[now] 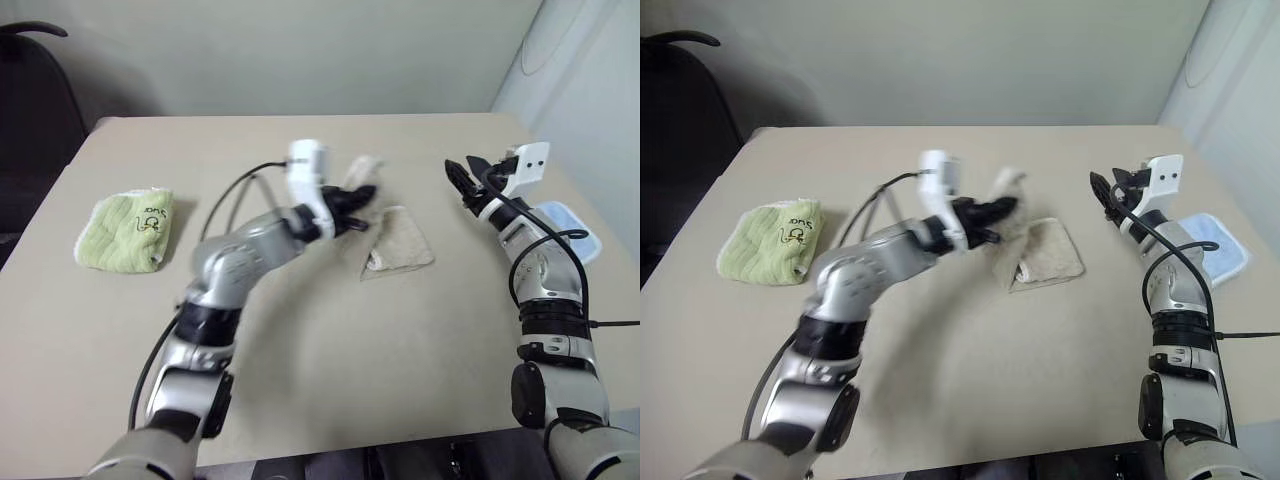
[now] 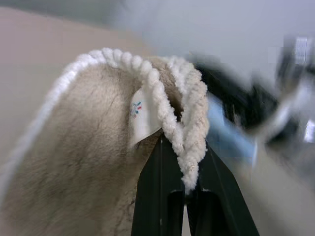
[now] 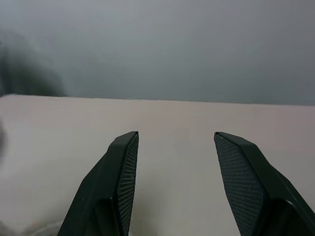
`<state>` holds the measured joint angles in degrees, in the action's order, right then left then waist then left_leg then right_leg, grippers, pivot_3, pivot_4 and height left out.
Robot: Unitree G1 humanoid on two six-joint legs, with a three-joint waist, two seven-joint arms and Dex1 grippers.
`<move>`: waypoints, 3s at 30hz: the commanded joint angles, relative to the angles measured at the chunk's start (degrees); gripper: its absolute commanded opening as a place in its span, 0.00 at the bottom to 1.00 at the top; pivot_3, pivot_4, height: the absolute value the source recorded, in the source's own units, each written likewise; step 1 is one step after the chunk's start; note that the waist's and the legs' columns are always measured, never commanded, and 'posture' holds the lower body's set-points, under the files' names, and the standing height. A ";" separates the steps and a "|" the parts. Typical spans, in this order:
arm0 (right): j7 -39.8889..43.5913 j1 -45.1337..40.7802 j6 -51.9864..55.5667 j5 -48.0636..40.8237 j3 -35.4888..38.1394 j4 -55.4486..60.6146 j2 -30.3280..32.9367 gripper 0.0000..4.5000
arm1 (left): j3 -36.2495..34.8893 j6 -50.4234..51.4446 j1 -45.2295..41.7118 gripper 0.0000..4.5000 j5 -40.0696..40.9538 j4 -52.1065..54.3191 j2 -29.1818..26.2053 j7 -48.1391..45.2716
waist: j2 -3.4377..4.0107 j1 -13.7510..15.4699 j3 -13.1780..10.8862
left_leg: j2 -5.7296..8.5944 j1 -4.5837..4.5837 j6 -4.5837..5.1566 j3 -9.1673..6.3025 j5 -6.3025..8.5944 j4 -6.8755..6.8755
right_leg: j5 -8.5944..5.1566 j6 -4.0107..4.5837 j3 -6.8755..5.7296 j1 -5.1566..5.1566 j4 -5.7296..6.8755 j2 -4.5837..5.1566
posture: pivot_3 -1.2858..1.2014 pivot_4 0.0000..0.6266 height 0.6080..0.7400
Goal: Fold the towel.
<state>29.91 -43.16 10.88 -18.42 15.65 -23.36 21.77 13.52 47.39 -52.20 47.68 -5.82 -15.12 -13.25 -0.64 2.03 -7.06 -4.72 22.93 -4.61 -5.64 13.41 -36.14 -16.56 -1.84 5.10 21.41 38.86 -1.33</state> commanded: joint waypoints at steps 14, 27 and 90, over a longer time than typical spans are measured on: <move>-6.38 9.40 1.85 -2.03 1.18 15.15 -0.19 0.58 | -0.48 -4.33 -9.59 0.63 -18.13 -21.85 11.49 -22.20 | 0.00 -0.69 -0.01 | 0.81 0.24 0.25 0.06 0.14 -0.05 | 0.11 -1.18 1.43 0.50 -0.08 0.58 | 0.52 0.24 1.00; 4.22 6.08 8.02 -2.19 -8.36 14.92 1.65 0.07 | -12.51 -5.69 4.85 0.67 -20.63 -5.67 0.64 -17.04 | 0.05 -1.33 0.02 | 0.97 0.13 0.71 0.06 0.38 -0.87 | 0.43 -1.78 1.73 0.42 -0.03 0.69 | 0.52 0.24 1.00; 32.36 -15.57 24.29 3.95 -14.33 -27.73 3.15 0.31 | -31.70 -0.49 39.75 0.17 -3.16 24.60 -9.23 -12.61 | 0.17 -1.81 0.12 | 0.76 0.89 0.53 0.09 0.14 -0.87 | 0.75 -1.38 1.49 1.32 0.09 0.68 | 0.52 0.24 1.00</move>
<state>62.02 -58.58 33.98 -12.86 -0.45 -53.46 24.11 -18.22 47.56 -12.41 43.58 16.02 -24.43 -25.94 -0.47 0.22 -6.94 -3.96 23.82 -4.08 -5.56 13.55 -37.02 -15.82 -3.23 6.59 22.73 38.94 -0.64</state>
